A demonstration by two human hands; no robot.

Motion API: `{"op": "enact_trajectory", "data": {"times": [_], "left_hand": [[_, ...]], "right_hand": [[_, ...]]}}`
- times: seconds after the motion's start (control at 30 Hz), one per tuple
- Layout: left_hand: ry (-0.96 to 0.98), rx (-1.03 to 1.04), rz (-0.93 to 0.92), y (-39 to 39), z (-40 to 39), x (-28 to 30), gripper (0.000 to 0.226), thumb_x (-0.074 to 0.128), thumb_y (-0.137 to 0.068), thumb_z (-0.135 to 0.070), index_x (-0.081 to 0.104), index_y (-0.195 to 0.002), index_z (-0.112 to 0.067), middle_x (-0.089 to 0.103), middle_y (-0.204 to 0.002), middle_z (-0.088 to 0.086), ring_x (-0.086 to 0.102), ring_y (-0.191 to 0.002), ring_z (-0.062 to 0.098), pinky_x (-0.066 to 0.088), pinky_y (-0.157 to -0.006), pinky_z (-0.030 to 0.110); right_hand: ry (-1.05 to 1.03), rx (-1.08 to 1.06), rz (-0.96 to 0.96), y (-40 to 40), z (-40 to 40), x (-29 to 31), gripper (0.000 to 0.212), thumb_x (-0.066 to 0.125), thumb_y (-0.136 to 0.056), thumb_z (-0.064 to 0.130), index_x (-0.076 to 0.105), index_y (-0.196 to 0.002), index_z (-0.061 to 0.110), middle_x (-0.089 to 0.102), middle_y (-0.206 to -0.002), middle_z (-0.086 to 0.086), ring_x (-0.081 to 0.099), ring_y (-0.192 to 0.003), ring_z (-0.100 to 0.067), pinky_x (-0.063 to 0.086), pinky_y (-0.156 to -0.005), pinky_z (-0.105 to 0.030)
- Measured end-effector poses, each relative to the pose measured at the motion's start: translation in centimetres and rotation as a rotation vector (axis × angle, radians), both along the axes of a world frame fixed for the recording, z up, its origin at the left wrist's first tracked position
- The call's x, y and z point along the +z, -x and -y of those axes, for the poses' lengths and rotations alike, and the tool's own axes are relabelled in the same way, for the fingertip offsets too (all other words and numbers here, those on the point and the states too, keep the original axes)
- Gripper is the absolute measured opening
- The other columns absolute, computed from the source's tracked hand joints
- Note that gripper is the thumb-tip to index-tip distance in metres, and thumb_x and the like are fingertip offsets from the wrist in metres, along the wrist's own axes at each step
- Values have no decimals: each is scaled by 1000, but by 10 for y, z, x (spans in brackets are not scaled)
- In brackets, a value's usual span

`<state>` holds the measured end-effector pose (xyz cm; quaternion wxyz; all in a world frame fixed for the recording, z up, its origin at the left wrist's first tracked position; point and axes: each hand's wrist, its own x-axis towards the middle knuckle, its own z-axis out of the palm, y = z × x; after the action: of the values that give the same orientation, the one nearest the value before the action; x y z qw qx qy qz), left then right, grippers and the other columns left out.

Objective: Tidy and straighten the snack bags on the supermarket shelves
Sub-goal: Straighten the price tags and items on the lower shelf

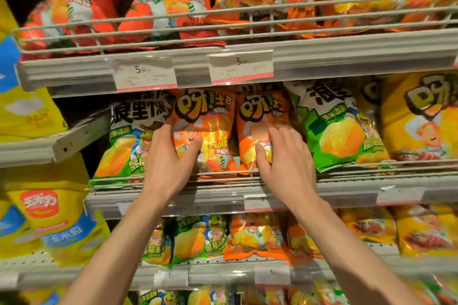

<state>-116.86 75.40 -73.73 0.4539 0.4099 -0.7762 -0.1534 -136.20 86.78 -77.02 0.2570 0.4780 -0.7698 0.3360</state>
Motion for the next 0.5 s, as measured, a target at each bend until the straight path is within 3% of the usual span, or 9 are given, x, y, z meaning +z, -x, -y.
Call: {"op": "enact_trajectory", "data": {"times": [0.17, 0.3, 0.43, 0.5], "left_hand": [[-21, 15, -30, 2, -2, 18, 64, 70, -88, -53, 52, -139, -20, 57, -127, 2, 47, -109, 11, 39, -90, 30], [-94, 57, -96, 2, -1, 24, 76, 68, -78, -66, 55, -135, -18, 63, -125, 4, 60, -115, 26, 53, -97, 48], [-146, 37, -216, -4, -5, 35, 64, 75, -82, -50, 56, -133, -17, 66, -125, 3, 62, -116, 28, 54, -97, 51], [-156, 36, -244, -10, -7, 39, 71, 75, -83, -50, 53, -141, -14, 63, -134, 4, 59, -123, 28, 52, -101, 51]], "right_hand": [[-18, 60, 41, 1, -4, 5, 50, 53, -99, 43, 53, -138, 10, 58, -134, -7, 49, -128, -26, 44, -107, -42], [-3, 110, 106, 1, -8, 9, 58, 58, -99, 39, 44, -147, 11, 53, -143, -8, 44, -137, -25, 40, -114, -42], [-35, 137, 134, 2, -10, 10, 59, 55, -101, 41, 41, -151, 15, 41, -156, -8, 32, -148, -24, 29, -120, -40], [-25, 149, 132, 3, -11, 10, 57, 56, -100, 41, 44, -150, 16, 39, -158, -8, 32, -148, -24, 29, -120, -39]]}}
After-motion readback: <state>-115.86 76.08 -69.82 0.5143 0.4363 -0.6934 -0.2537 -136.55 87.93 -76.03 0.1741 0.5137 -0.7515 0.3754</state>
